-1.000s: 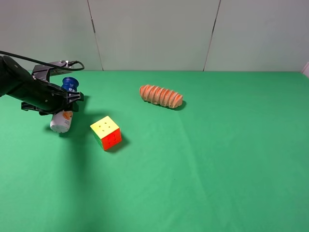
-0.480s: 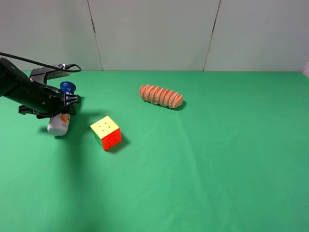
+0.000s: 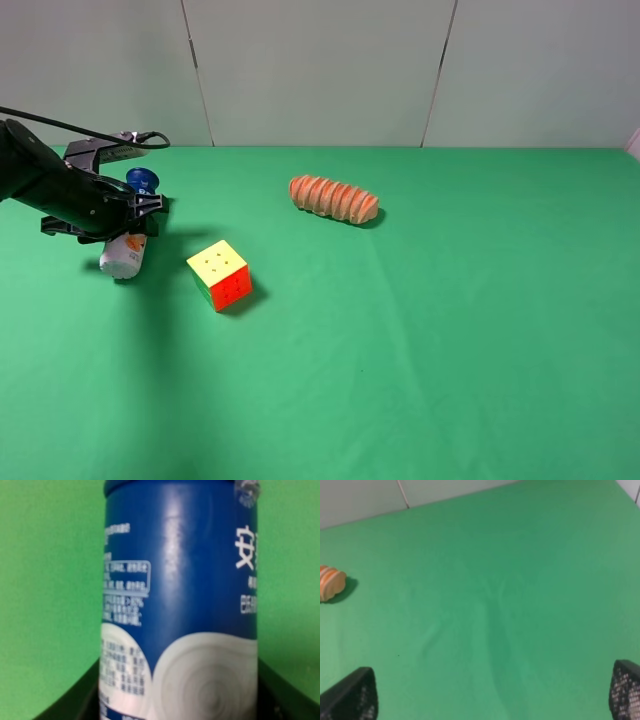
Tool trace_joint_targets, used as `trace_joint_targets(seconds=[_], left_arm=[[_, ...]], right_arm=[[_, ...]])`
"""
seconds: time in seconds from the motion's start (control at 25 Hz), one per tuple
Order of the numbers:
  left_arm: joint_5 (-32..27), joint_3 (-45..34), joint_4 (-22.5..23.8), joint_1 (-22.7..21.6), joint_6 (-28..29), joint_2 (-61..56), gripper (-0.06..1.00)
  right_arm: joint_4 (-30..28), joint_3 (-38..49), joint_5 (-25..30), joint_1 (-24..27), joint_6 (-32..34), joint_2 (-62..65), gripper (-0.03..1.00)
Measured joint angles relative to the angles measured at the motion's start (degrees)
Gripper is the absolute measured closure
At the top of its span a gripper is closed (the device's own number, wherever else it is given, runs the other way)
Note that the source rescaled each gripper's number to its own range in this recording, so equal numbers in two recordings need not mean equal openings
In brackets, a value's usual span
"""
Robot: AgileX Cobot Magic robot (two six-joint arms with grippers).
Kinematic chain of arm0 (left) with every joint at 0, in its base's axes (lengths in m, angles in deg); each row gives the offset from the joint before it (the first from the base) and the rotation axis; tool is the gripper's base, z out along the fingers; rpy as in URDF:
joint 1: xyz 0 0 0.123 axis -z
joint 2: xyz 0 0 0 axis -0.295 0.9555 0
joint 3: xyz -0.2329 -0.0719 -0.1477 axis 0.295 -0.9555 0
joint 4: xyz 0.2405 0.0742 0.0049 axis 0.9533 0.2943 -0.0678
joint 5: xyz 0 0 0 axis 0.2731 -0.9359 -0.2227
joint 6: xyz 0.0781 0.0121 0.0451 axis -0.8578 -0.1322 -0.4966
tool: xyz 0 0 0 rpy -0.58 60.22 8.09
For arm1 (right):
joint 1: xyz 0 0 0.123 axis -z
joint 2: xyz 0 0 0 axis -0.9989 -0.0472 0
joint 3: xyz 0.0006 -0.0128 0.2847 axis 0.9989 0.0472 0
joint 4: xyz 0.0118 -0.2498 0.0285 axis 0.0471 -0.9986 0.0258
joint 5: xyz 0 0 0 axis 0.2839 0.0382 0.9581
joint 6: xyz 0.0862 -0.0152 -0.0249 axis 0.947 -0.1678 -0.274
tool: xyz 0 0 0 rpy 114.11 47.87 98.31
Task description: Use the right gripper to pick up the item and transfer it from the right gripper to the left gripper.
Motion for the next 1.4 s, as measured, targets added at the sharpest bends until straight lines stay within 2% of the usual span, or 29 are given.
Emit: trace_joint_targets(seconds=[0.04, 0.2, 0.28, 0.36, 0.64, 0.88, 1.12, 1.24, 1.4], left_arm=[[0.0, 0.0, 0.0, 0.0, 0.0, 0.0, 0.80], [0.3, 0.3, 0.2, 0.0, -0.1, 0.0, 0.25], [0.3, 0.5, 0.3, 0.0, -0.1, 0.0, 0.08], [0.3, 0.5, 0.3, 0.0, -0.1, -0.1, 0.00], [-0.1, 0.5, 0.3, 0.0, -0.1, -5.8, -0.06], [-4.3, 0.4, 1.7, 0.0, -2.9, -17.7, -0.06], [-10.5, 0.4, 9.6, 0.0, -0.7, -29.7, -0.06], [-14.2, 0.4, 16.3, 0.0, 4.3, -35.6, -0.06], [-18.1, -1.1, 27.8, 0.0, 14.4, -44.4, -0.06]], right_arm=[[0.0, 0.0, 0.0, 0.0, 0.0, 0.0, -0.03], [0.0, 0.0, 0.0, 0.0, 0.0, 0.0, -0.03], [0.0, 0.0, 0.0, 0.0, 0.0, 0.0, -0.03], [0.0, 0.0, 0.0, 0.0, 0.0, 0.0, -0.03], [0.0, 0.0, -0.1, 0.0, 0.0, 0.0, -0.03], [0.0, 0.0, -0.1, 0.0, 0.0, 0.0, -0.03], [0.0, 0.0, -0.1, 0.0, 0.0, 0.0, -0.03], [0.0, 0.0, -0.1, 0.0, 0.0, 0.0, -0.03], [0.0, 0.0, -0.1, 0.0, 0.0, 0.0, -0.03]])
